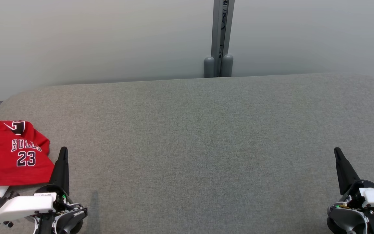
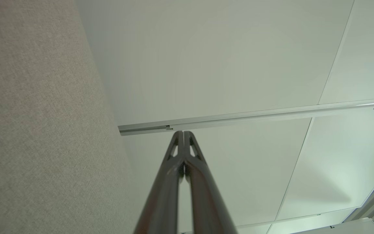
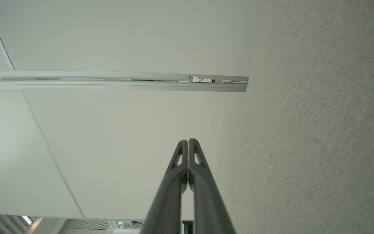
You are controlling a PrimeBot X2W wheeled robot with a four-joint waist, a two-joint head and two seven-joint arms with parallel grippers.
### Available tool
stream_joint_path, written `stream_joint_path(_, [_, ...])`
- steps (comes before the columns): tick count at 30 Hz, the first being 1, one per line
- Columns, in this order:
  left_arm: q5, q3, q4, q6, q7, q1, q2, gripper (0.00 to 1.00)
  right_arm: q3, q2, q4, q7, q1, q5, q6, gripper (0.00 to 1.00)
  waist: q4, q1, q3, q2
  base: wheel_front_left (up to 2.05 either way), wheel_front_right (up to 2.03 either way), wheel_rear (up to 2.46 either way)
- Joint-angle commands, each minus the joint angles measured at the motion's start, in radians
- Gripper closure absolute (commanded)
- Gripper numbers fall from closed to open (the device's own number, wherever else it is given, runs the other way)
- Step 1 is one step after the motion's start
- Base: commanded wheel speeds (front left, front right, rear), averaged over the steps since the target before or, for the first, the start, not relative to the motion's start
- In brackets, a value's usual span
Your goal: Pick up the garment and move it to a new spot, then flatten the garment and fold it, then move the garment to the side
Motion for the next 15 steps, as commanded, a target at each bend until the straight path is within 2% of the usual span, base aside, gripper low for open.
stream_joint_path(1, [-0.001,0.003,-0.003,-0.004,0.003,-0.013,0.005,1.0,-0.001,-0.009,-0.003,0.003,-0.008,0.002,0.0,1.0,0.0,-0.0001,0.0,0.0,0.0,0.0,0.0])
stream_joint_path(5, [-0.001,0.003,-0.003,-0.004,0.003,-0.013,0.005,1.0,-0.001,-0.009,-0.003,0.003,-0.008,0.002,0.0,1.0,0.0,-0.0001,0.0,0.0,0.0,0.0,0.0])
stream_joint_path(6, [0.0,0.0,0.001,0.0,0.0,0.0,0.0,0.0,0.0,0.0,0.001,0.0,0.0,0.0,0.0,0.0,0.0,-0.0001,0.0,0.0,0.0,0.0,0.0])
stream_joint_path(10, [0.0,-0.003,0.036,0.0,-0.001,0.038,-0.013,0.0,0.001,0.016,0.034,0.0,0.031,-0.001,-0.001,0.0,0.0,0.0,0.0,0.0,0.0,0.0,0.0])
stream_joint_path(15, [0.035,-0.013,0.043,0.0,-0.027,0.033,-0.007,0.0,0.023,0.005,0.028,-0.025,0.027,-0.027,-0.001,0.0,0.0,0.0,0.001,0.0,0.0,0.0,0.0])
